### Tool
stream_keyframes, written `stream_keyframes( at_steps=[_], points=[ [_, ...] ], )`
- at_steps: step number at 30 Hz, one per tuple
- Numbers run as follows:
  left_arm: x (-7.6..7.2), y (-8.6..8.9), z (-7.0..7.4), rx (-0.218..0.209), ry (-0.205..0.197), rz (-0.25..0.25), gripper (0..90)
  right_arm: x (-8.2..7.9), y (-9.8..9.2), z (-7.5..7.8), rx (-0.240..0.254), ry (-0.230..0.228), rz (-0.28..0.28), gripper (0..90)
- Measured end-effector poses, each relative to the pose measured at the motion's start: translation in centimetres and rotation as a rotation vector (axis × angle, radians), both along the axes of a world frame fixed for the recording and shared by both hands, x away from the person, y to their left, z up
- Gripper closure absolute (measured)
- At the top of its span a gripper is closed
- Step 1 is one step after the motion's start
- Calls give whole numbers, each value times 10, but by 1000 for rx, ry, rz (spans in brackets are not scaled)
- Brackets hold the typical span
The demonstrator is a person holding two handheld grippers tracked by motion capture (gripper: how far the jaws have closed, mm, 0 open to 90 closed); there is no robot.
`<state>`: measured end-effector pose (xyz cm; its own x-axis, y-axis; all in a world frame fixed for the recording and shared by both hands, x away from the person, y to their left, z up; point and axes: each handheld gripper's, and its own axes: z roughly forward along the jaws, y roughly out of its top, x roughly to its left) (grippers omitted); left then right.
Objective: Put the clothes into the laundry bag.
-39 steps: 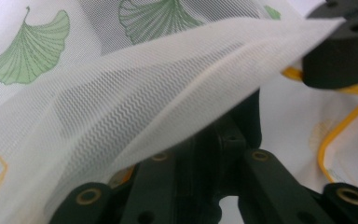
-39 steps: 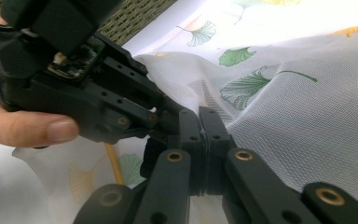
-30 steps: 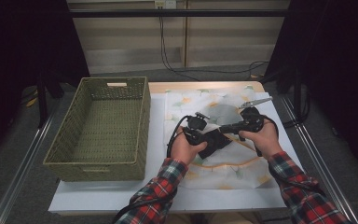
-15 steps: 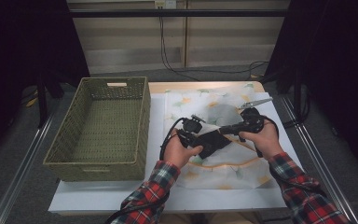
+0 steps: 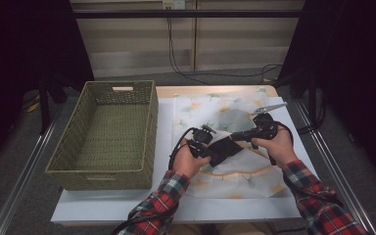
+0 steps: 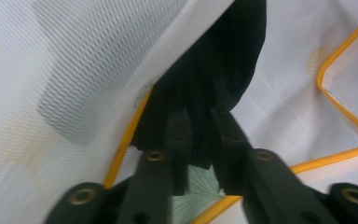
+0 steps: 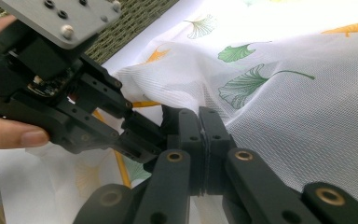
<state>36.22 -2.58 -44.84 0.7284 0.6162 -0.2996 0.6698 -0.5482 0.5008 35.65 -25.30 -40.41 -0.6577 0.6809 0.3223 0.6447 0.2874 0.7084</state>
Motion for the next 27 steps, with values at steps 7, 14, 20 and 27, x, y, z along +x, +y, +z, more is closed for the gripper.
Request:
stream_keyframes(
  at_steps=[7,14,20,27],
  points=[
    [0,0,-11,3,-2,-13,892,1,-1,-1,1,2,-4,900],
    [4,-5,-14,-13,-19,21,900,2,-2,-5,-4,6,-14,900],
    [9,-10,-15,-23,-51,36,900,4,-3,-9,2,14,-21,900],
    [19,-18,-18,-24,-54,50,900,6,-3,-9,-1,13,-20,900]
  ],
)
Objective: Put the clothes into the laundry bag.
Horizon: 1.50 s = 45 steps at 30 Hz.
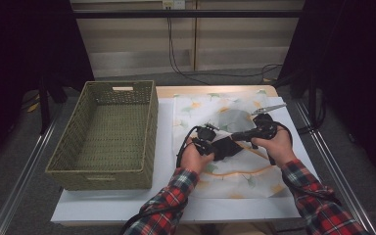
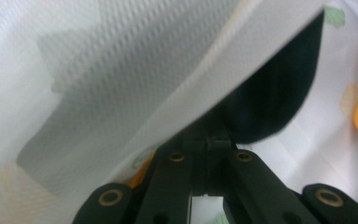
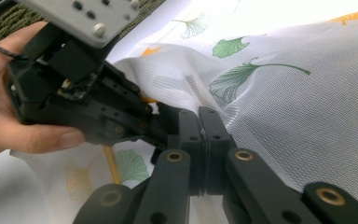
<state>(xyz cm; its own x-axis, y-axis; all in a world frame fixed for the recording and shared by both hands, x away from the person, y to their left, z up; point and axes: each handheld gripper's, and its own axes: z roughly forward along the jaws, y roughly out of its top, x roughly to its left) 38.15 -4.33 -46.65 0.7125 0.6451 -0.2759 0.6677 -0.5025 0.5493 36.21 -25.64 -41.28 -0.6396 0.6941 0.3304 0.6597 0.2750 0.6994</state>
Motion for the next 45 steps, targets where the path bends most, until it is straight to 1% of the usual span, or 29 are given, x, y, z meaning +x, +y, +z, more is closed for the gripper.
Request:
stream_keyframes(
  at_steps=[3,5,6,7,8,9,10,11,12,13,15,19,20,21,22,23,24,25,26,28,29,30,33,37,40,41,42,43,45],
  points=[
    [3,-1,-1,-11,-6,19,900,0,0,1,-2,0,-3,900],
    [4,-2,-1,-10,-16,19,900,0,0,0,-4,2,-4,900],
    [4,-3,-2,-27,-15,40,900,0,-1,0,-2,1,-4,900],
    [6,-3,-1,-22,-20,29,900,0,-1,0,-3,-2,-1,900],
    [5,-5,-2,-28,-25,48,900,0,-1,0,-5,-2,-3,900],
    [6,-5,-2,-26,-28,45,900,-1,-1,0,-3,2,-5,900],
    [6,-8,-3,-56,-29,86,900,-1,0,-1,-3,3,-8,900],
    [7,-6,-2,-32,-26,58,900,-1,0,-1,-6,1,-4,900],
    [6,-8,-3,-62,-24,91,900,-1,0,-2,-5,3,-4,900],
    [7,-4,-1,-27,-26,35,897,-1,0,-2,-4,1,-1,900],
    [6,-2,1,-35,-21,29,875,-2,0,-1,-5,2,-4,900],
    [1,3,7,-41,-5,25,792,-2,1,0,-6,1,-3,900],
    [1,4,8,-38,9,16,792,-2,1,0,-5,1,-4,900],
    [0,5,8,-50,23,9,784,-3,1,0,-5,0,-1,900],
    [-1,7,9,-40,21,-5,767,-3,1,0,-4,0,2,900],
    [-3,9,11,-37,18,-4,741,-3,2,0,0,3,1,900],
    [-6,7,10,-77,21,38,670,-4,2,1,1,5,6,900],
    [-5,11,12,-38,14,-16,641,-4,2,1,-1,5,5,900],
    [-7,11,13,-39,12,-4,629,-5,2,1,-2,5,5,900],
    [-10,13,16,-32,10,-24,584,-5,3,1,1,6,5,900],
    [-11,15,18,-24,11,-40,583,-6,3,1,2,6,8,900],
    [-13,16,20,-27,1,-38,580,-6,3,1,2,5,11,900],
    [-17,21,26,-20,6,-48,523,-9,4,2,3,11,17,900],
    [-19,26,26,-26,3,-41,445,-11,3,0,-1,12,22,900],
    [-20,30,27,-14,-2,-35,366,-13,3,-1,-2,15,28,900],
    [-21,31,27,-18,-3,-33,346,-14,3,-1,0,16,27,900],
    [-22,31,27,-22,-3,-12,341,-15,2,-1,-3,17,31,900],
    [-22,33,28,-10,-11,-24,320,-15,2,-2,-2,16,35,900],
    [-23,36,30,-9,-9,-23,274,-16,1,-2,2,22,33,900]
  ],
)
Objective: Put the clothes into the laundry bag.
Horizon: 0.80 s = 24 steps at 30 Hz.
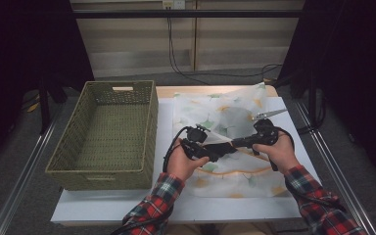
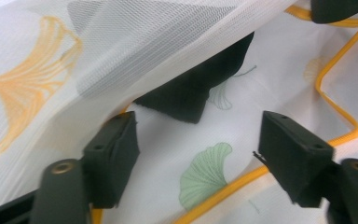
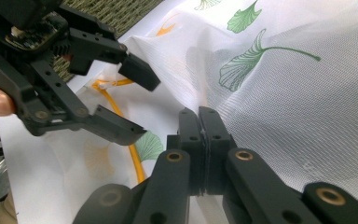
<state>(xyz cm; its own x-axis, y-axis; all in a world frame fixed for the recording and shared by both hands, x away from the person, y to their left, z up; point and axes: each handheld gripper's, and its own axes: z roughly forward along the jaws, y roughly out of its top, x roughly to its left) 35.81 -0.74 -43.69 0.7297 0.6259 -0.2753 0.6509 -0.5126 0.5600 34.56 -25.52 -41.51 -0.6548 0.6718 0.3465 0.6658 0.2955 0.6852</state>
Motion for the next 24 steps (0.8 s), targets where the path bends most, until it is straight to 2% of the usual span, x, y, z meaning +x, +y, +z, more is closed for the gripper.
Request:
stream_keyframes(
  at_steps=[2,9,10,11,13,14,15,18,23,24],
  points=[
    [-1,2,2,8,-14,2,260,-1,-1,0,1,-1,-1,900],
    [-2,12,6,17,-18,20,190,-5,-4,-5,-11,2,3,900],
    [-3,13,6,8,-20,35,185,-5,-5,-6,-11,4,3,900],
    [-2,15,7,15,-24,25,176,-5,-5,-7,-13,7,2,900],
    [-2,18,7,21,-20,30,172,-5,-5,-7,-14,8,1,900],
    [-2,20,7,4,-17,49,161,-6,-5,-8,-17,8,2,899],
    [-2,22,7,17,-19,42,161,-6,-5,-9,-19,10,3,899],
    [-1,25,6,19,-11,55,158,-7,-5,-11,-23,15,4,899],
    [0,30,6,32,-22,59,145,-10,-6,-15,-33,25,11,897],
    [0,30,4,22,-24,78,143,-10,-6,-16,-34,27,6,897]
  ],
)
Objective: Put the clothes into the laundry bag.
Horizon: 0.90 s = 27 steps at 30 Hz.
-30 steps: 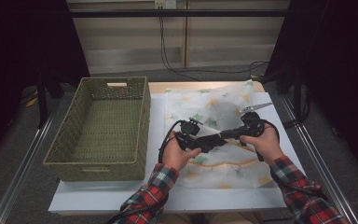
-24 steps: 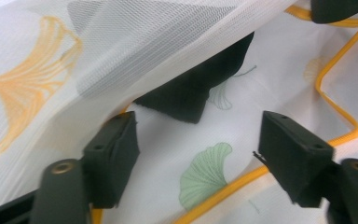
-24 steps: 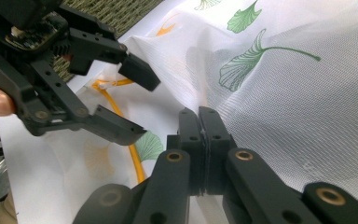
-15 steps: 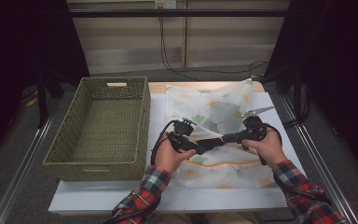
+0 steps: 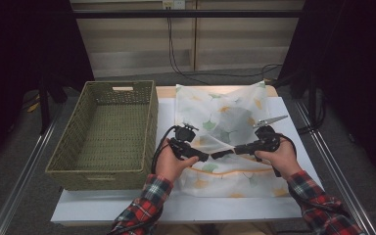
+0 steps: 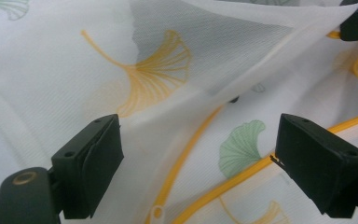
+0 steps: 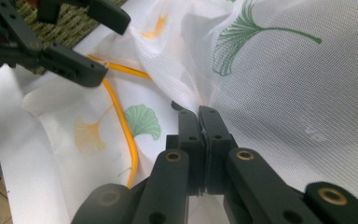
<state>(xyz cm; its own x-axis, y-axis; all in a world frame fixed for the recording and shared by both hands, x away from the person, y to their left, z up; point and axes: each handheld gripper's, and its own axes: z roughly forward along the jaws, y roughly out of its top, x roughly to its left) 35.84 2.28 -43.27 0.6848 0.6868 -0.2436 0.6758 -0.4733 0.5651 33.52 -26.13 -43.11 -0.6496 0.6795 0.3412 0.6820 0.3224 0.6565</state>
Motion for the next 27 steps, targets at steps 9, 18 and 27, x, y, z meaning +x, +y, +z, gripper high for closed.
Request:
stream_keyframes(
  at_steps=[9,18,27],
  points=[
    [2,7,-1,10,-1,19,125,-4,-2,-2,-3,-5,6,889],
    [3,11,-2,3,4,41,115,-7,-3,-3,-17,-13,3,821],
    [5,17,-1,10,9,49,112,-8,-2,-5,-23,-28,29,628]
  ],
)
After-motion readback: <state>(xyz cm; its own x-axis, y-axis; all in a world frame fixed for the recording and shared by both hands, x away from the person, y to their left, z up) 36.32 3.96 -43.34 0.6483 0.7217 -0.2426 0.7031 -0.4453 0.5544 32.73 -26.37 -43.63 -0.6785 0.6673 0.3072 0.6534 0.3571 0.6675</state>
